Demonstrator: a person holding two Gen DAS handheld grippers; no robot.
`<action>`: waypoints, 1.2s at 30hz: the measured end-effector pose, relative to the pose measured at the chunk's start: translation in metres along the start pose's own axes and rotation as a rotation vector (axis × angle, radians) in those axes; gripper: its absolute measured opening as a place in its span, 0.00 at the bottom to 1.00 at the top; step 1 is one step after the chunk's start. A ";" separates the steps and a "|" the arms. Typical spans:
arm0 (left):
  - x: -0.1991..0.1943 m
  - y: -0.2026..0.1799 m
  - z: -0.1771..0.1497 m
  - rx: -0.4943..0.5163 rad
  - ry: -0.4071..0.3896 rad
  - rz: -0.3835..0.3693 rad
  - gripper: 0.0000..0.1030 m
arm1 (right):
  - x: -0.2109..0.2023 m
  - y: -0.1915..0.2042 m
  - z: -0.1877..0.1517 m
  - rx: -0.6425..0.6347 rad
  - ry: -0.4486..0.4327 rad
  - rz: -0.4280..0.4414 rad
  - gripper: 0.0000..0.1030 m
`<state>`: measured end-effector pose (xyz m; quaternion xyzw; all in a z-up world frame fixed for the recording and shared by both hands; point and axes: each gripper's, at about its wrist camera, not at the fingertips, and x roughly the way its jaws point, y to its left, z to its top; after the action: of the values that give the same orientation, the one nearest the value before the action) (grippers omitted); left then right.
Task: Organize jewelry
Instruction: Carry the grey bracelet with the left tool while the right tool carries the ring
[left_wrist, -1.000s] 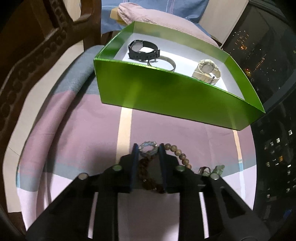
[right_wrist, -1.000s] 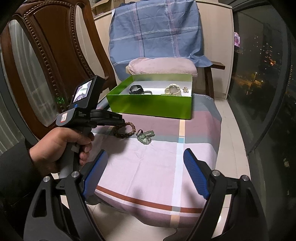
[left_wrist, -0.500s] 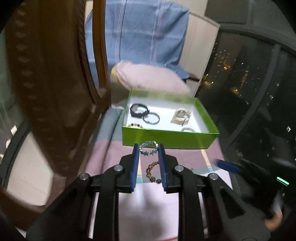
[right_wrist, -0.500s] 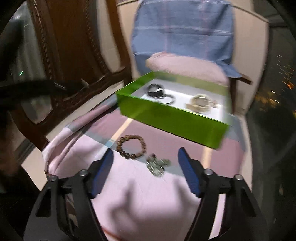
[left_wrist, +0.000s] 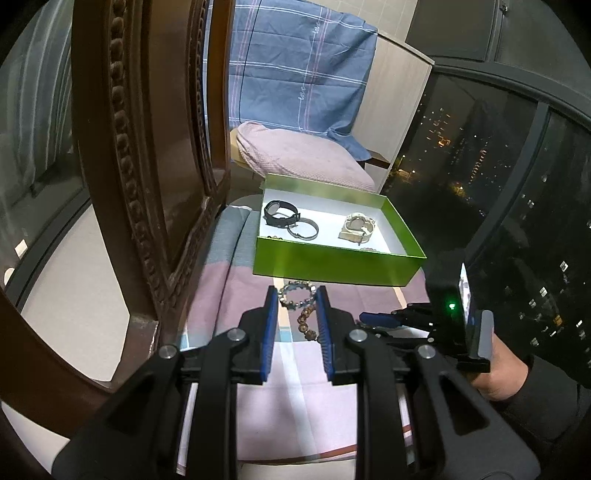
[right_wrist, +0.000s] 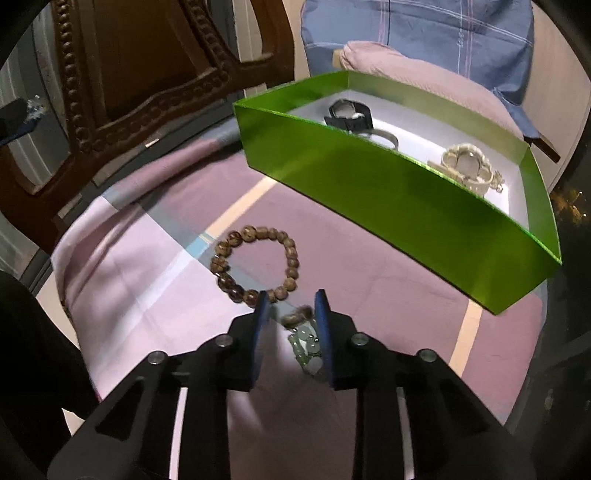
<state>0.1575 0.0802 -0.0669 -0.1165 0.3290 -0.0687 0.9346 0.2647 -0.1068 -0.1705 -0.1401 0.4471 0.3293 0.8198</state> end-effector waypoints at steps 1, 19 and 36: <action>0.000 0.000 0.000 0.000 0.000 0.000 0.20 | 0.001 -0.001 0.000 0.002 0.005 -0.002 0.26; 0.003 0.002 -0.001 -0.001 0.015 0.008 0.20 | -0.014 -0.004 0.005 0.035 -0.046 -0.008 0.06; -0.064 -0.051 -0.001 0.103 -0.047 -0.016 0.20 | -0.235 0.038 -0.031 0.280 -0.436 -0.104 0.06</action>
<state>0.1046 0.0438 -0.0152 -0.0726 0.3022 -0.0903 0.9462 0.1295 -0.1922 0.0082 0.0262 0.2934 0.2440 0.9240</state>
